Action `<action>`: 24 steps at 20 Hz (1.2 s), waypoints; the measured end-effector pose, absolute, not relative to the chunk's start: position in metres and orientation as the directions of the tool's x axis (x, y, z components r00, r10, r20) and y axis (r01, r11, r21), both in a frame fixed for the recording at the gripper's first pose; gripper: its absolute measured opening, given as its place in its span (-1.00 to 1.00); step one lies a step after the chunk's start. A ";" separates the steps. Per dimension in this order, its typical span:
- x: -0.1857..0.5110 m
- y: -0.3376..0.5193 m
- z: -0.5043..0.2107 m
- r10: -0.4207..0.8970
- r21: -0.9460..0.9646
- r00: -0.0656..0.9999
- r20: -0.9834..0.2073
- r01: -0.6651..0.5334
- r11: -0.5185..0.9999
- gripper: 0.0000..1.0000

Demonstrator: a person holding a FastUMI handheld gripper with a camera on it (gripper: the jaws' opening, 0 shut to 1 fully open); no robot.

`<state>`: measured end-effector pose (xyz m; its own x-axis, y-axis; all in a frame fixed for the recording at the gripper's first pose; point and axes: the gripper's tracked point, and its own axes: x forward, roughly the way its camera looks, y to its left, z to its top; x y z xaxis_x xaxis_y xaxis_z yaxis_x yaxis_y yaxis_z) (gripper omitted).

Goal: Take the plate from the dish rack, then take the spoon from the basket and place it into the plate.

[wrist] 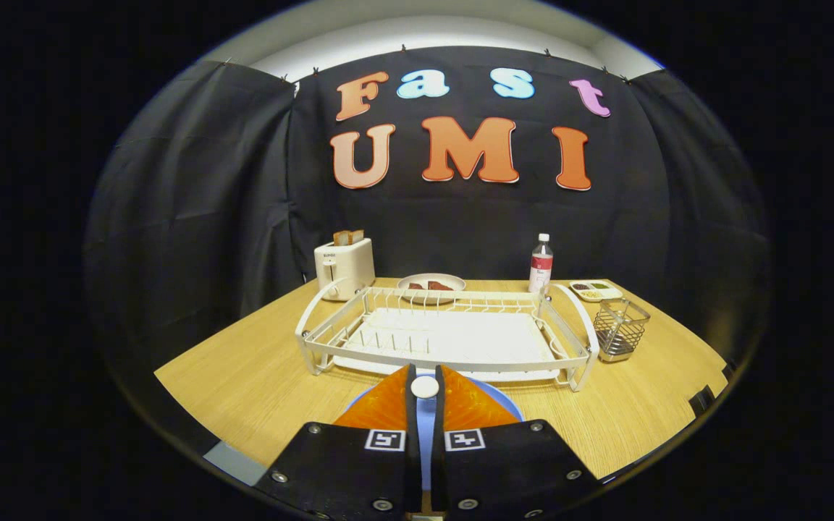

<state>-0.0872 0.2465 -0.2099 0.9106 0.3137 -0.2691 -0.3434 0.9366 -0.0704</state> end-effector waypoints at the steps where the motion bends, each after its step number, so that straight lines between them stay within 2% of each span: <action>1: -0.083 0.246 -0.218 0.310 -0.070 0.908 -0.281 -0.341 0.937 -0.87; 3: -0.079 0.242 -0.219 0.303 -0.067 0.913 -0.274 -0.333 0.941 -0.80; 7: -0.076 0.237 -0.233 0.295 -0.036 0.890 -0.348 -0.328 0.944 -0.60; 8: -0.076 0.233 -0.229 0.290 -0.027 0.890 -0.352 -0.320 0.947 -0.30; 9: -0.073 0.230 -0.223 0.290 -0.020 0.890 -0.351 -0.317 0.948 -0.11; 10: -0.071 0.226 -0.216 0.289 -0.020 0.891 -0.350 -0.315 0.949 0.21; 11: -0.068 0.220 -0.207 0.287 -0.024 0.893 -0.347 -0.314 0.949 0.40; 12: -0.064 0.214 -0.197 0.281 -0.032 0.897 -0.342 -0.310 0.950 0.69; 14: -0.055 0.198 -0.173 0.267 -0.051 0.907 -0.326 -0.299 0.953 0.90; 24: 0.002 0.120 -0.046 0.183 -0.111 0.965 -0.189 -0.207 0.972 0.95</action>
